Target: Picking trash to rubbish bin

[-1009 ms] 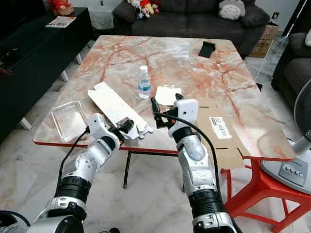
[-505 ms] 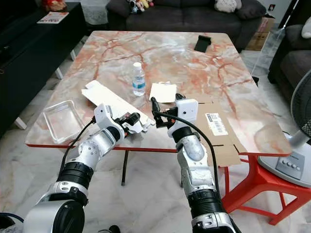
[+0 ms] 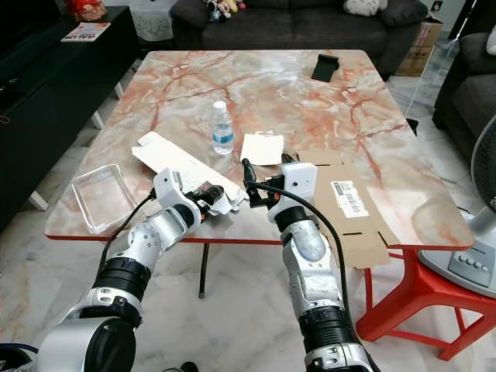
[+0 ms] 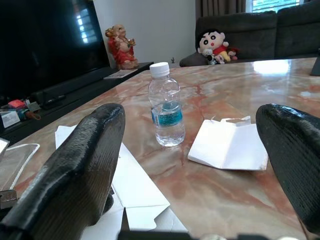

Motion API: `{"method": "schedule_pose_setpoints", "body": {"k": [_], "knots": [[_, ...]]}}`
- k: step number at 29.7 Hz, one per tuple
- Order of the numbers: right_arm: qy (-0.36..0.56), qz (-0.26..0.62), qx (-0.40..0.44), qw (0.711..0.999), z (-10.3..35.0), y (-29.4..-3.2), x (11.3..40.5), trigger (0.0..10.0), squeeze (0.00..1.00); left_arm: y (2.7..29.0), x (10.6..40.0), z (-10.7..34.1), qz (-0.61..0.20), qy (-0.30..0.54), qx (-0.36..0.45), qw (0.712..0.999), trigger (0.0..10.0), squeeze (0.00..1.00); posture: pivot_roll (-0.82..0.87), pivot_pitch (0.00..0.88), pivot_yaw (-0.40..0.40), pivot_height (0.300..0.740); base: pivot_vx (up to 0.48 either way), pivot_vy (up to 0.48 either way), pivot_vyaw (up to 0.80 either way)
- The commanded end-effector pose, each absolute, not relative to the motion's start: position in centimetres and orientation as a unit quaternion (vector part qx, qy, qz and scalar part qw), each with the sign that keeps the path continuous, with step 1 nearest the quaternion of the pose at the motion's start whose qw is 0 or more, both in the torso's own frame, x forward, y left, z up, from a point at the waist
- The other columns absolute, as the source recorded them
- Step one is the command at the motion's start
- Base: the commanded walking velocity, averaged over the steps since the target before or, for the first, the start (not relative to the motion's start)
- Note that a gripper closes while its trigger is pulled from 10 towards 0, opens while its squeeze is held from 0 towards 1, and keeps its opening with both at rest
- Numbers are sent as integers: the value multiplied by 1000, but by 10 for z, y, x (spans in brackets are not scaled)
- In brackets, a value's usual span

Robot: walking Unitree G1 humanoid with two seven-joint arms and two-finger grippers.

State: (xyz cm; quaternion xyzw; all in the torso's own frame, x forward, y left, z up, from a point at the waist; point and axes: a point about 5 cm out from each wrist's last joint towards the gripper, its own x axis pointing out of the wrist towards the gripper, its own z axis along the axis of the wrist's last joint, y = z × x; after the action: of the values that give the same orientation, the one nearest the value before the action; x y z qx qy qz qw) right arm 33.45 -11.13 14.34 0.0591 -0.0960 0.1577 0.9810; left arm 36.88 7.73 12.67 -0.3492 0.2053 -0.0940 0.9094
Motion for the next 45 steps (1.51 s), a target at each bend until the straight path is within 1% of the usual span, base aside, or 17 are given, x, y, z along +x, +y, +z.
{"method": "schedule_pose_setpoints", "body": {"k": [1, 11, 24, 28, 30, 31, 32, 33, 34, 35, 36, 37, 39, 40, 41, 42, 45], "knots": [[-107, 159, 61, 980, 147, -109, 333, 10000, 0, 59, 365, 125, -104, 212, -356, 904, 0, 0, -206, 42, 52, 740, 0, 0, 0], [-103, 156, 60, 981, 146, -112, 334, 10000, 0, 71, 369, 126, -73, 191, -364, 909, 0, 0, -202, 58, 44, 740, 0, 0, 0], [-100, 156, 61, 981, 146, -112, 335, 10000, 0, 71, 369, 124, -66, 192, -367, 908, 0, 0, -196, 63, 37, 740, 0, 0, 0], [-99, 158, 62, 981, 145, -110, 336, 10000, 0, 75, 370, 123, -58, 192, -364, 909, 0, 0, -192, 65, 35, 740, 0, 0, 0], [-99, 160, 64, 980, 146, -109, 337, 10000, 0, 80, 371, 124, -49, 184, -347, 918, 0, 0, -184, 68, 31, 740, 0, 0, 0], [-99, 161, 65, 980, 146, -108, 337, 10000, 0, 83, 372, 126, -41, 176, -325, 928, 0, 0, -182, 68, 30, 740, 0, 0, 0], [-99, 161, 65, 980, 146, -108, 337, 10000, 0, 84, 372, 126, -39, 175, -321, 930, 0, 0, -182, 68, 30, 740, 0, 0, 0], [-99, 162, 65, 980, 147, -107, 337, 10000, 0, 86, 372, 128, -37, 166, -296, 940, 0, 0, -179, 69, 29, 740, 0, 0, 0], [-101, 164, 67, 979, 148, -105, 338, 10000, 0, 90, 373, 131, -29, 149, -245, 958, 0, 0, -175, 67, 29, 740, 0, 0, 0], [-101, 164, 67, 979, 148, -105, 338, 10000, 0, 93, 374, 134, -23, 138, -213, 967, 0, 0, -175, 67, 29, 740, 0, 0, 0], [-105, 165, 70, 978, 150, -103, 338, 10000, 0, 98, 375, 142, -12, 98, -129, 987, 0, 0, -170, 65, 28, 740, 0, 0, 0], [-106, 166, 72, 978, 151, -102, 338, 10000, 0, 100, 375, 146, -9, 81, -91, 992, 0, 0, -166, 66, 27, 740, 0, 0, 0], [-107, 166, 73, 978, 151, -101, 338, 10000, 0, 102, 374, 149, -6, 66, -58, 996, 0, 0, -165, 67, 26, 740, 0, 0, 0], [-111, 168, 73, 977, 153, -100, 338, 10000, 0, 104, 374, 152, 2, 52, -50, 997, 8824, 0, -161, 68, 26, 740, 0, 0, 0], [-113, 170, 74, 976, 154, -99, 338, 10000, 0, 105, 373, 154, 7, 42, -46, 998, 8824, 0, -156, 68, 24, 740, 0, 0, 0], [-116, 171, 75, 976, 155, -98, 338, 10000, 0, 107, 372, 157, 13, 25, -28, 999, 10000, 0, -150, 69, 23, 740, 0, 0, 0], [-129, 171, 82, 973, 162, -95, 339, 10000, 0, 116, 367, 165, 34, -22, 30, 999, 10000, 0, -139, 71, 21, 740, 0, 0, 0]]}}
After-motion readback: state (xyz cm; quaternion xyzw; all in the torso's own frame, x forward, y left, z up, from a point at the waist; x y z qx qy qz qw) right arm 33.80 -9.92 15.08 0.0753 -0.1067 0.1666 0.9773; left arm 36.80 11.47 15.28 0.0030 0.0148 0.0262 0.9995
